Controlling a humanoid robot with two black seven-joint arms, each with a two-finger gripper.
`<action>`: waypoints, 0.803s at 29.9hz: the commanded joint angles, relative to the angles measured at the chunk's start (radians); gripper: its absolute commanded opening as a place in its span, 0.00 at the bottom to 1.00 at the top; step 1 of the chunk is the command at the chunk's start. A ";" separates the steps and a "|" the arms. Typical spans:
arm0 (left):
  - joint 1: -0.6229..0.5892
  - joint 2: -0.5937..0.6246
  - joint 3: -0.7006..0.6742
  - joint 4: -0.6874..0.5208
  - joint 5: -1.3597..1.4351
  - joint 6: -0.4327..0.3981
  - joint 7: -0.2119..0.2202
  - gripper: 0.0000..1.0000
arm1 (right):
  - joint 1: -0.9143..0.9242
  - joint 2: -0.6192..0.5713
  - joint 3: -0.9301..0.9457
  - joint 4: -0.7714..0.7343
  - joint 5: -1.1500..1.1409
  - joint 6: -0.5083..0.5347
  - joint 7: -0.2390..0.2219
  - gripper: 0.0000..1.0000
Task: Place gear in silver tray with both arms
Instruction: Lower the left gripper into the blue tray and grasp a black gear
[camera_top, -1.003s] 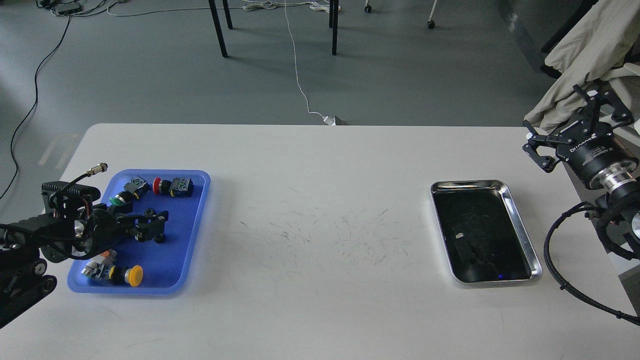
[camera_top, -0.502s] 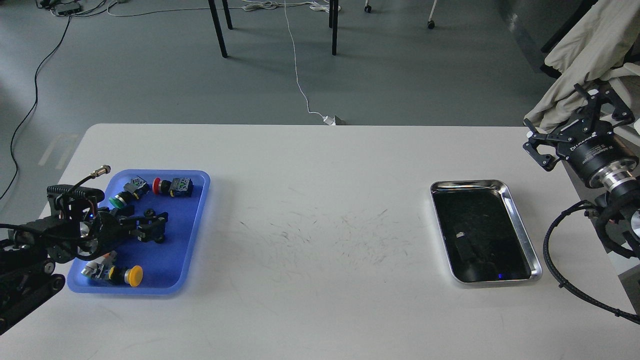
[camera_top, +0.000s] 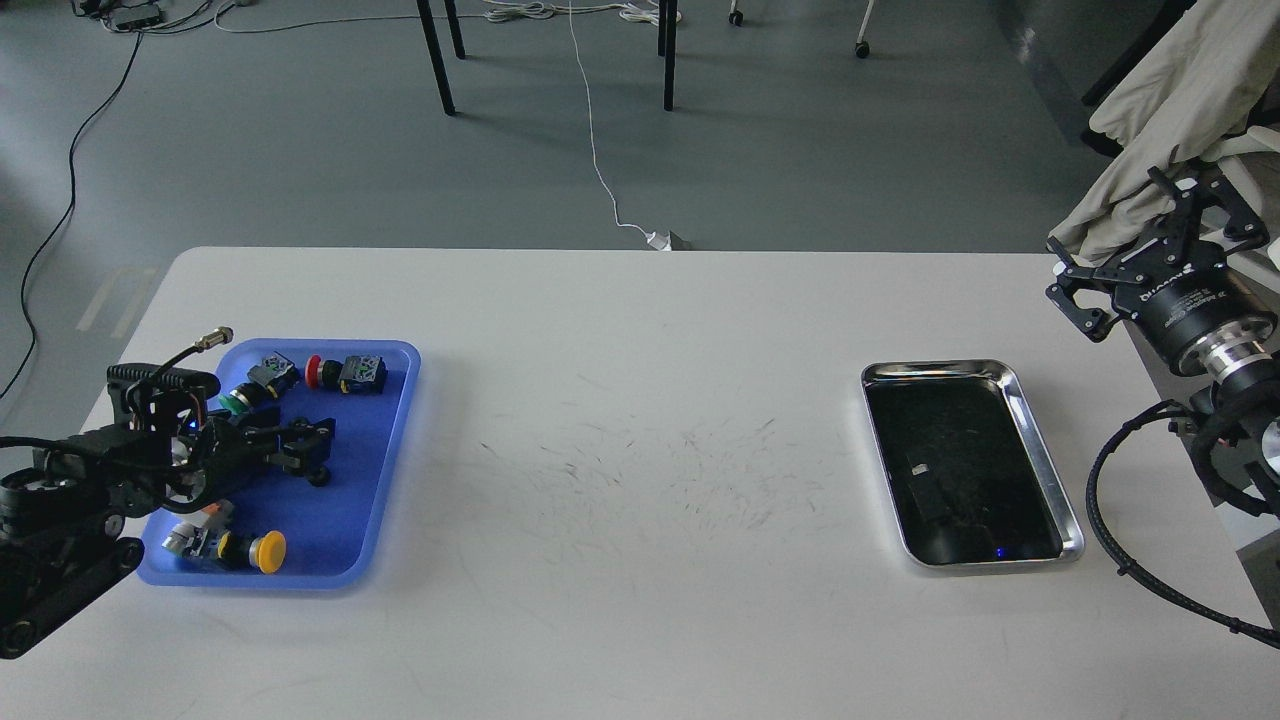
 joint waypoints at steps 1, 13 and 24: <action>0.000 0.000 0.000 0.004 0.008 -0.001 0.000 0.54 | 0.000 -0.002 0.000 0.000 0.000 0.000 0.000 0.98; -0.008 0.009 0.023 0.004 0.007 -0.001 -0.009 0.26 | 0.001 0.000 -0.002 0.001 0.000 0.000 0.000 0.98; -0.018 0.015 0.037 -0.002 0.005 -0.001 -0.015 0.08 | 0.000 -0.002 -0.002 0.001 0.000 0.000 0.000 0.98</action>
